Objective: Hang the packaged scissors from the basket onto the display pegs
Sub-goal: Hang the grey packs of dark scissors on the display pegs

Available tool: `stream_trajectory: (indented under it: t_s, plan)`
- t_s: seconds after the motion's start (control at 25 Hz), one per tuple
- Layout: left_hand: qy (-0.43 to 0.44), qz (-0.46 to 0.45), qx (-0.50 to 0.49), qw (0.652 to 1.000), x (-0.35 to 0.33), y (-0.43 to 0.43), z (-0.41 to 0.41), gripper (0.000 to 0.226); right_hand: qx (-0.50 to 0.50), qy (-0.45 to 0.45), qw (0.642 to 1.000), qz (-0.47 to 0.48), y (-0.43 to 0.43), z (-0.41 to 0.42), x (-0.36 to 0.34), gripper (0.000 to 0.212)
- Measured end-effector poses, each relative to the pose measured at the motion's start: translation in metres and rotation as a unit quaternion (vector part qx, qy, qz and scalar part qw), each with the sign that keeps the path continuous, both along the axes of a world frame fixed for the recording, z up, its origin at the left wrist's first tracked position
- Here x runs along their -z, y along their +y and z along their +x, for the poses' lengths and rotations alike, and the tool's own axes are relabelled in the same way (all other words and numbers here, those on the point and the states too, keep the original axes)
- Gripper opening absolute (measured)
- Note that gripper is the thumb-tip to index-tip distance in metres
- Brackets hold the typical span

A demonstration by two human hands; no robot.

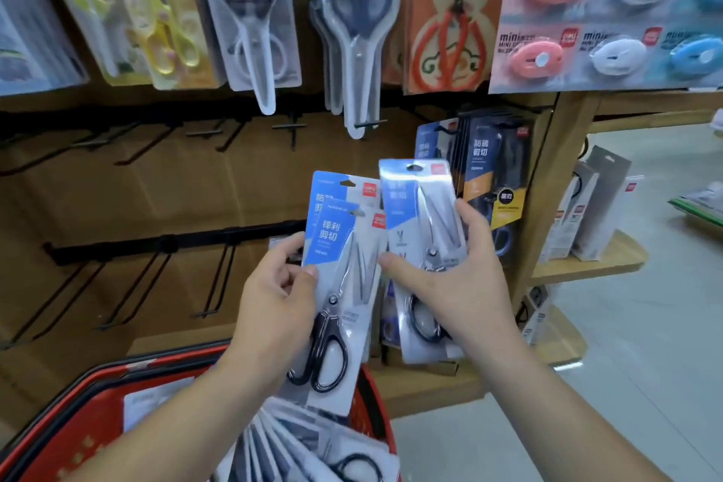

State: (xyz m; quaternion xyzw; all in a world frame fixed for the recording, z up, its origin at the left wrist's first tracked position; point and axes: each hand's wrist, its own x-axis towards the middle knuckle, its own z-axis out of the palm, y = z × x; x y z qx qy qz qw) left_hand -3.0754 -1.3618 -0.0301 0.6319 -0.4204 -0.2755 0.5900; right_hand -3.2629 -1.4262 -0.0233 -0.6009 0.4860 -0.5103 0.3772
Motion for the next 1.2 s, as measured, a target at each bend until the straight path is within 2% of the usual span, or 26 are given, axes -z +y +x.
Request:
stream_trajectory:
  t_s: [0.24,0.4,0.6,0.68,0.84,0.96,1.08,1.2]
  plan:
    - [-0.018,-0.024,0.003,1.0,-0.012,-0.049,-0.008,0.041,0.114,0.009,0.992,-0.056,-0.056,-0.012,0.003,0.11]
    - [-0.025,-0.028,0.032,0.999,-0.003,-0.065,-0.021,0.045,0.147,0.087,0.983,-0.068,-0.085,-0.018,0.01,0.11]
    - [-0.045,-0.021,0.048,0.998,0.0,-0.071,-0.021,0.046,0.123,0.124,0.982,-0.069,-0.107,-0.027,0.014,0.108]
    - [-0.043,-0.015,0.042,0.998,0.0,-0.072,-0.019,0.045,0.098,0.12,0.986,-0.069,-0.114,-0.029,0.015,0.099]
    - [-0.047,-0.015,0.018,0.999,0.004,-0.07,-0.013,0.045,0.023,0.013,0.999,-0.044,-0.135,-0.042,0.015,0.074]
    - [-0.047,-0.007,0.014,0.999,0.006,-0.069,-0.016,0.045,0.047,0.049,0.997,-0.047,-0.147,-0.048,0.012,0.076]
    - [-0.044,-0.007,0.02,0.999,0.004,-0.067,-0.022,0.046,0.058,0.043,0.996,-0.058,-0.155,-0.033,0.007,0.079]
    - [-0.042,-0.017,0.012,0.999,-0.002,-0.066,-0.021,0.042,0.078,0.106,0.99,-0.041,-0.158,-0.014,0.007,0.079]
